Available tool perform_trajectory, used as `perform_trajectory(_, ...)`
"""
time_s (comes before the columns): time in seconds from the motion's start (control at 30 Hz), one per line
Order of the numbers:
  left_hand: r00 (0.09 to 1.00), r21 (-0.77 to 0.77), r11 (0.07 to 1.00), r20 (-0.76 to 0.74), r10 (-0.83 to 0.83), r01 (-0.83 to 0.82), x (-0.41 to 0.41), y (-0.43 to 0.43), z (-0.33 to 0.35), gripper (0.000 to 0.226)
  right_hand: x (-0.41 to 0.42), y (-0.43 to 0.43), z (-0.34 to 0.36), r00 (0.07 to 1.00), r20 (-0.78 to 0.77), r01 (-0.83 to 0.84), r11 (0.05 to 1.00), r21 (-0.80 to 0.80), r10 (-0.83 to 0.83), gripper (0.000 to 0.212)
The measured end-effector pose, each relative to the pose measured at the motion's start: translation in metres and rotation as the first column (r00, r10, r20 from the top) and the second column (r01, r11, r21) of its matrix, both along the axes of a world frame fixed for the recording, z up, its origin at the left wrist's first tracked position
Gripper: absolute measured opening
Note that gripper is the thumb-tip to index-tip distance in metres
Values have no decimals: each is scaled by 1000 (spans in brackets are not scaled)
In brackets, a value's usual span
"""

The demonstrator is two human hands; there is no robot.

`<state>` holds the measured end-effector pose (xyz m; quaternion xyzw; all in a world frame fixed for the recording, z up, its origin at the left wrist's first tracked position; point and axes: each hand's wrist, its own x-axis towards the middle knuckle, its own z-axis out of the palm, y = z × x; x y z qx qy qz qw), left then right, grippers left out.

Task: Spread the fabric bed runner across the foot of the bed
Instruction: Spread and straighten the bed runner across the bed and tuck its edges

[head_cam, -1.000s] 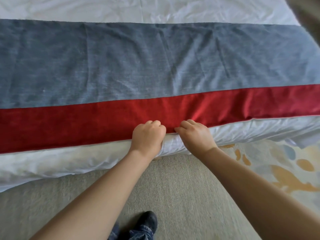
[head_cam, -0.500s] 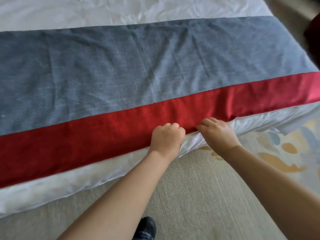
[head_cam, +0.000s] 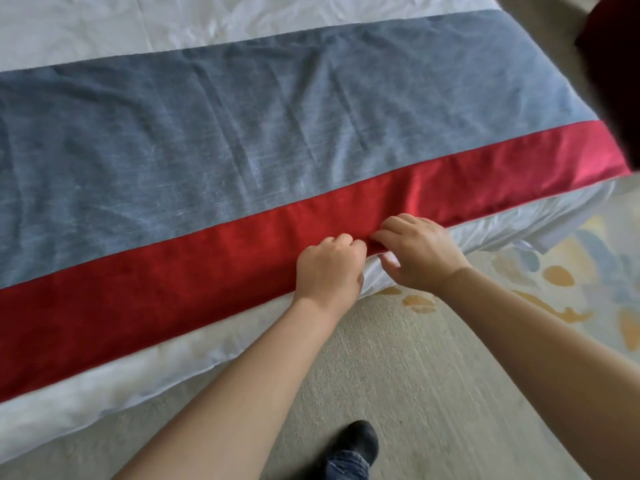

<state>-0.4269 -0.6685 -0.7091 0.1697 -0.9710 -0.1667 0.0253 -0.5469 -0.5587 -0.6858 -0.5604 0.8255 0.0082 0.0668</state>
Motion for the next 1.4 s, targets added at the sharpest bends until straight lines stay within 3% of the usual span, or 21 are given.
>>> perform_trajectory(0.07,1000,-8,1000,23,19,-19,-14,11,-1,13,-16,9,-1,999,-30,-24,1000,5,25,16)
perform_trajectory(0.13,997,-16,998,52,61,-60,-24,19,-2,14,-26,15,-5,998,-33,-46,998,-37,45,20)
perform_trajectory(0.3,986,-43,991,100,131,-128,-27,28,-7,7,-34,30,-15,984,36,-172,980,-97,176,23)
perform_trajectory(0.4,986,-80,988,91,143,-135,-37,34,-7,6,-52,35,-16,962,63,-258,959,-114,266,13)
perform_trajectory(0.63,983,-94,980,38,179,-175,-87,57,-6,15,-108,62,-19,981,47,-175,968,-182,186,15)
perform_trajectory(0.8,983,-84,983,81,167,-160,-94,75,-9,10,-117,81,-27,960,28,-268,938,-221,280,18)
perform_trajectory(1.0,990,-40,990,26,137,-136,-109,69,-8,8,-141,77,-26,922,51,-368,911,-189,383,15)
perform_trajectory(1.13,1000,8,1000,-6,7,-7,-145,85,-3,13,-175,99,-16,955,14,-289,944,-156,295,29)
perform_trajectory(1.27,996,14,996,-38,-87,87,-186,111,11,7,-211,131,-12,967,-57,-254,962,-99,250,16)
perform_trajectory(1.4,994,-12,995,58,-96,97,-210,132,13,25,-228,151,-18,980,-57,-196,977,-89,191,17)
